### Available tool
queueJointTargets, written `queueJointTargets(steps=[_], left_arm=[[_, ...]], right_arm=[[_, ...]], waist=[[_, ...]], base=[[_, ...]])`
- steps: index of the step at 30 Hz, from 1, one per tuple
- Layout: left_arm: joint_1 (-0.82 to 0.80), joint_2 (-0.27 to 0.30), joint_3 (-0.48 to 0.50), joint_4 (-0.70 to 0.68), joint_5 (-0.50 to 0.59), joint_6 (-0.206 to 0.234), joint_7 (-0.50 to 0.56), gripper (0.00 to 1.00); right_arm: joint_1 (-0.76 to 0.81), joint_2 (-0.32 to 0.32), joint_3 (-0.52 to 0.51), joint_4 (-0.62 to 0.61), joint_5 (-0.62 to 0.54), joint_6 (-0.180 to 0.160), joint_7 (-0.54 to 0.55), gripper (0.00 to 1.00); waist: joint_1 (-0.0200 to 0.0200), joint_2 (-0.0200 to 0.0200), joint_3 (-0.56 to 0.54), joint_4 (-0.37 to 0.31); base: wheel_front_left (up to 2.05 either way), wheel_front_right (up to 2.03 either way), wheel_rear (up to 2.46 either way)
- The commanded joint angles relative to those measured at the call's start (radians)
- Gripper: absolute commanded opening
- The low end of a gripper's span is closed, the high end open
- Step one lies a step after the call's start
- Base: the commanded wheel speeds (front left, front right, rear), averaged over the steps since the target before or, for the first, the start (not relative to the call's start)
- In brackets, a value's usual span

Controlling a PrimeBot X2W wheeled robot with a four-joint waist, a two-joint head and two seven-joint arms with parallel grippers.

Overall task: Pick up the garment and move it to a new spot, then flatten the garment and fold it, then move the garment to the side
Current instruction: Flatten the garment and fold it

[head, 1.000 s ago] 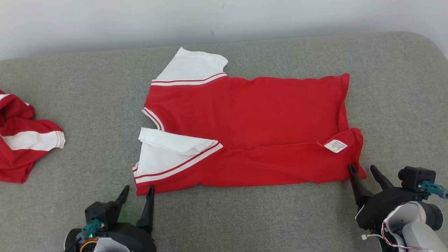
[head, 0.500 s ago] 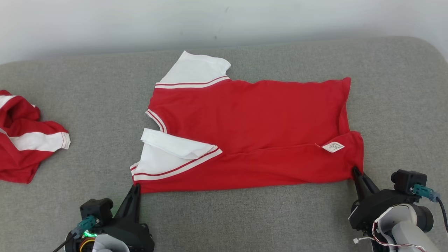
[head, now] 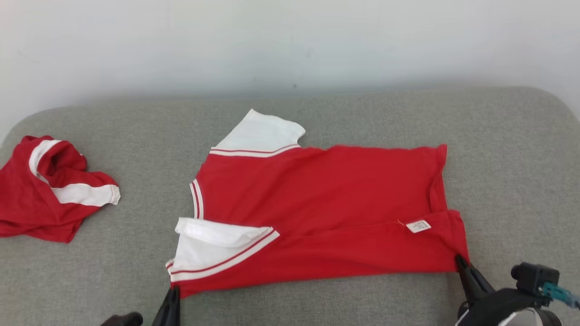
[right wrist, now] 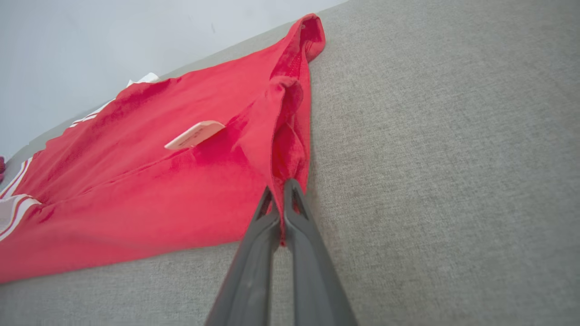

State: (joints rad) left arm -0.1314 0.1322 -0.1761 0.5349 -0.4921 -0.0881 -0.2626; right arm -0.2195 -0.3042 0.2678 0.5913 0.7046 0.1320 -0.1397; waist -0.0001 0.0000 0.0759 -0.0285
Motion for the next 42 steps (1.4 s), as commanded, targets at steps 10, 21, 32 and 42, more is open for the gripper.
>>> queueJointTargets(steps=[10, 21, 32, 42], left_arm=[[0.192, -0.029, -0.001, -0.123, 0.014, 0.031, 0.004, 0.00], [0.198, -0.018, -0.014, -0.089, 0.053, 0.035, -0.002, 1.00], [0.190, -0.043, 0.117, -0.278, 0.144, 0.044, -0.003, 1.00], [0.152, -0.041, 0.172, -0.419, 0.273, 0.031, -0.003, 1.00]], right_arm=[[0.227, -0.041, -0.066, -0.173, 0.006, -0.003, 0.059, 0.00], [0.321, 0.015, -0.135, -0.268, -0.097, -0.003, 0.109, 1.00], [0.272, 0.050, -0.169, -0.363, -0.201, -0.003, 0.001, 1.00], [0.218, 0.069, -0.177, -0.419, -0.262, -0.003, -0.099, 1.00]], waist=[[0.0001, 0.0000, -0.065, 0.034], [0.0001, 0.0000, -0.074, 0.019], [0.0001, 0.0000, -0.074, 0.006], [0.0001, 0.0000, -0.073, -0.005]], base=[[0.00, 0.00, 0.00], [0.00, 0.00, 0.00], [0.00, 0.00, 0.00], [0.00, 0.00, 0.00]])
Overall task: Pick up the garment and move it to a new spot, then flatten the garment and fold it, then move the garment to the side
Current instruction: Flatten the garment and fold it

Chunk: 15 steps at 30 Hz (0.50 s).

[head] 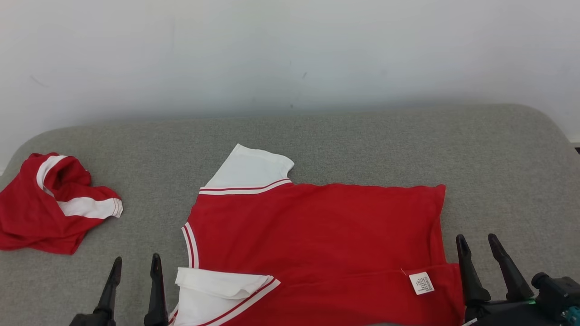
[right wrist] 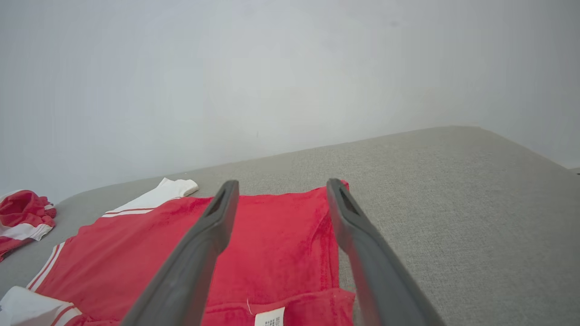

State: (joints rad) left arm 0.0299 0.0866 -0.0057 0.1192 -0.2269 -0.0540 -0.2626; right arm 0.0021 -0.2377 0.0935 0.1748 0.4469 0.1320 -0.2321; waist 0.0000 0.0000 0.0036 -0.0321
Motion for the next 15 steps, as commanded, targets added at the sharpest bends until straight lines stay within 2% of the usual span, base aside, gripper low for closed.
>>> queueJointTargets(steps=[1, 10, 15], left_arm=[[-0.014, 0.008, -0.001, -0.010, 0.022, -0.008, -0.003, 1.00], [-0.025, 0.013, -0.019, -0.019, 0.068, -0.041, -0.003, 1.00], [-0.004, 0.014, 0.011, -0.023, 0.061, -0.045, -0.003, 1.00]], right_arm=[[-0.003, 0.006, -0.002, -0.004, -0.010, -0.003, -0.009, 1.00], [0.006, 0.026, -0.015, -0.013, -0.068, -0.003, -0.031, 1.00], [0.019, 0.044, -0.043, -0.016, -0.075, -0.003, -0.033, 1.00]], waist=[[0.0000, 0.0000, -0.001, -0.003], [0.0000, 0.0000, -0.004, -0.015], [0.0000, 0.0000, -0.007, -0.017]], base=[[0.00, 0.00, 0.00], [0.00, 0.00, 0.00], [0.00, 0.00, 0.00]])
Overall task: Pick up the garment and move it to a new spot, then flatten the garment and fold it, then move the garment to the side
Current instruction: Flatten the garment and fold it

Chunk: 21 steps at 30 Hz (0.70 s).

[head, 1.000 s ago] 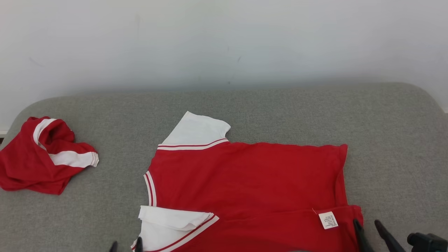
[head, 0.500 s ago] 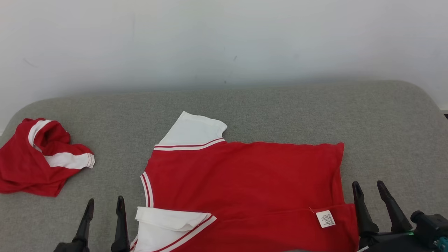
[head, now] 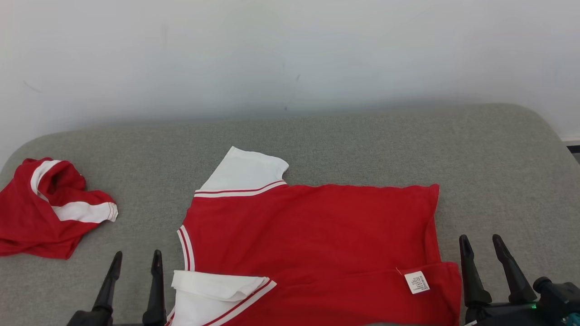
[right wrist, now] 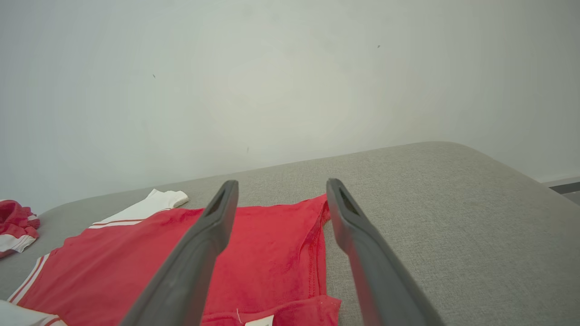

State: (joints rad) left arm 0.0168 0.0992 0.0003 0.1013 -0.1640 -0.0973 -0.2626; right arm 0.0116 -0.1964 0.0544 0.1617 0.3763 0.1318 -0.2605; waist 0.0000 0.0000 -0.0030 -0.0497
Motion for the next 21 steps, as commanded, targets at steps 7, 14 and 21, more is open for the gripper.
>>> queueJointTargets(steps=[7, 14, 21], left_arm=[[0.035, -0.004, 0.049, -0.001, -0.010, -0.007, -0.003, 1.00], [0.056, -0.010, 0.071, 0.007, -0.018, -0.009, -0.003, 1.00], [0.071, -0.012, 0.083, 0.014, -0.034, -0.017, -0.003, 1.00]], right_arm=[[0.034, 0.027, -0.030, -0.013, -0.014, -0.003, -0.005, 1.00], [0.047, 0.036, -0.034, -0.012, -0.019, -0.003, -0.006, 1.00], [0.053, 0.035, -0.035, -0.003, -0.021, -0.003, -0.006, 1.00]], waist=[[0.0000, 0.0000, -0.010, 0.007], [0.0000, 0.0000, -0.018, 0.013], [0.0000, 0.0000, -0.022, 0.020]], base=[[0.00, 0.00, 0.00], [0.00, 0.00, 0.00], [0.00, 0.00, 0.00]])
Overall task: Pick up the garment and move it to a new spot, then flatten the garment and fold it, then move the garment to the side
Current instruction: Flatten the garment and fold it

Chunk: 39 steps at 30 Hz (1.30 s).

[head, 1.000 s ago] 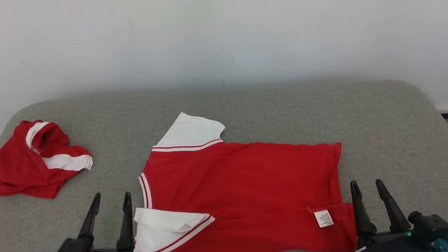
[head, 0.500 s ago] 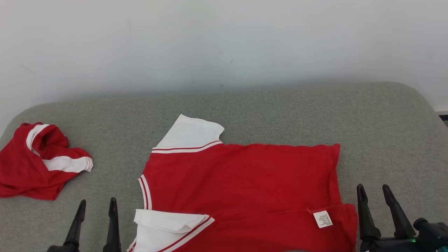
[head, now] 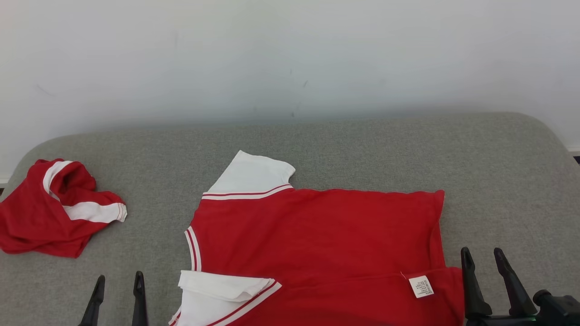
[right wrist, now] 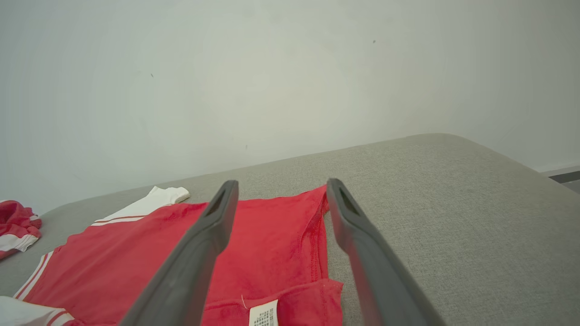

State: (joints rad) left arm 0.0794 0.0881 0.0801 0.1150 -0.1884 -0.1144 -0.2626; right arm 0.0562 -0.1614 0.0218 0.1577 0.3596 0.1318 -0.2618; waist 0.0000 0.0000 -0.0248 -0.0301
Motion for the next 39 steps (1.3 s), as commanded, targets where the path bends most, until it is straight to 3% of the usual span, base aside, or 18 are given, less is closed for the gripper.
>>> queueJointTargets(steps=[1, 15, 26, 31, 39], left_arm=[[0.010, 0.000, 0.002, 0.006, -0.009, -0.001, -0.003, 1.00], [-0.035, 0.018, 0.004, 0.054, -0.007, -0.009, -0.001, 1.00], [-0.342, 0.145, -0.079, 0.117, -0.027, -0.017, 0.115, 1.00], [-0.600, 0.232, -0.204, 0.200, -0.102, -0.016, 0.204, 1.00], [-0.877, 0.341, -0.383, 0.331, -0.186, -0.015, 0.308, 1.00]], right_arm=[[0.008, 0.001, -0.001, 0.003, -0.005, -0.002, -0.004, 1.00], [-0.033, -0.011, 0.016, 0.028, 0.020, -0.002, -0.002, 1.00], [-0.317, -0.056, 0.020, 0.196, 0.017, -0.003, 0.073, 1.00], [-0.521, -0.063, 0.034, 0.319, 0.013, -0.003, 0.132, 1.00], [-0.707, -0.044, 0.093, 0.458, -0.009, -0.003, 0.217, 1.00]], waist=[[0.0000, 0.0000, 0.000, 0.001], [0.0000, 0.0000, 0.026, -0.017], [0.0000, 0.0000, 0.185, -0.068], [0.0000, 0.0000, 0.302, -0.094], [0.0000, 0.0000, 0.409, -0.144]], base=[[0.00, 0.00, 0.00], [0.00, 0.00, 0.00], [0.00, 0.00, 0.00], [0.00, 0.00, 0.00], [0.00, 0.00, 0.00]])
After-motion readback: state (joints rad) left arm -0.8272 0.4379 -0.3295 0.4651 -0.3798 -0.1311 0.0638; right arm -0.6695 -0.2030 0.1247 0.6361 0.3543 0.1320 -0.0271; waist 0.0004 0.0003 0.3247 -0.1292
